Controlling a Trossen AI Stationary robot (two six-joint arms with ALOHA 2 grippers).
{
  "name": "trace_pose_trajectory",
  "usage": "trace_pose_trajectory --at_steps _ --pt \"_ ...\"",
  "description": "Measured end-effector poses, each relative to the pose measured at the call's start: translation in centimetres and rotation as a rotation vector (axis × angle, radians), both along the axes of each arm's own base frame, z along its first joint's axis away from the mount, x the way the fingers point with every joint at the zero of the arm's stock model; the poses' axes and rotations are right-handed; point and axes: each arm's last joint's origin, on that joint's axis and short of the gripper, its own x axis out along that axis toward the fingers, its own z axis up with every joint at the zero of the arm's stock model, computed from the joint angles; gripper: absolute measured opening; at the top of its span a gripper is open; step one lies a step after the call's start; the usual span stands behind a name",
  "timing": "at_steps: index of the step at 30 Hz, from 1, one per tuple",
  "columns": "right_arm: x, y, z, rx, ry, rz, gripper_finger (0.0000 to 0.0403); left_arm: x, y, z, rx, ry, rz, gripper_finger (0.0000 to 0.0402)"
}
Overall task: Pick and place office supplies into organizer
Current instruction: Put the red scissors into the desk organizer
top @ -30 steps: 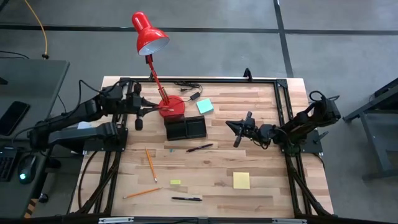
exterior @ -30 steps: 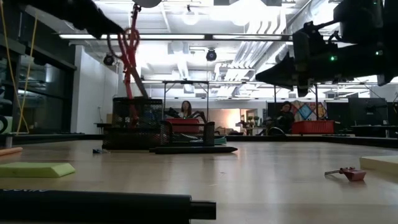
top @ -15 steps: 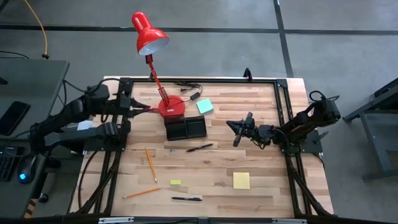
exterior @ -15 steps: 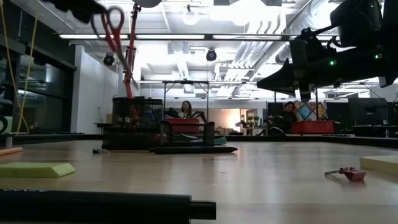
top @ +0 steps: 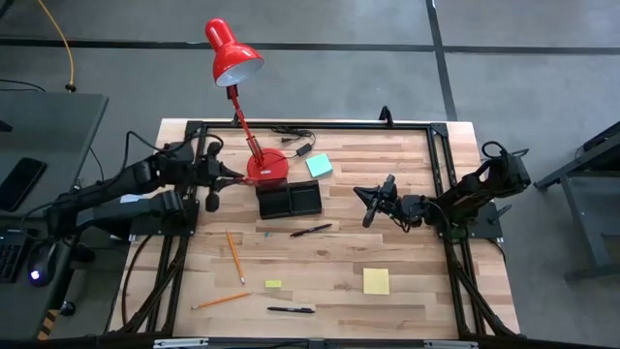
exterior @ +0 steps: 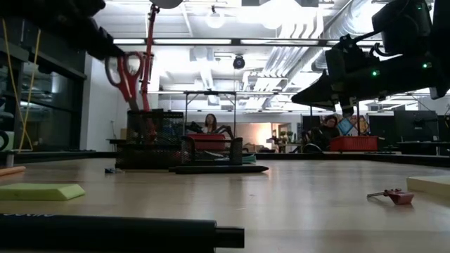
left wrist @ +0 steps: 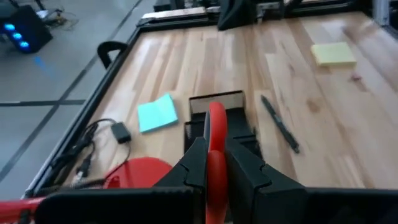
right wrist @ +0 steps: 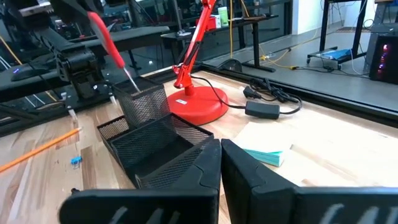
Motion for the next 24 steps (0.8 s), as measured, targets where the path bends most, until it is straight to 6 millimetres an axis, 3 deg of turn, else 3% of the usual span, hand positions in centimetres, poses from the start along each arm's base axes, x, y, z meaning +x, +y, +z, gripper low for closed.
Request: trace_pose_trajectory --at_steps 15,24 --pt "0.0 0.0 0.0 -0.001 0.005 0.0 0.0 1.1 0.7 -1.4 -0.03 0.037 0.042 0.0021" --pt "0.0 0.0 -0.1 0.005 0.008 0.0 0.0 1.2 0.9 -1.5 -0.029 0.043 0.071 0.0064"
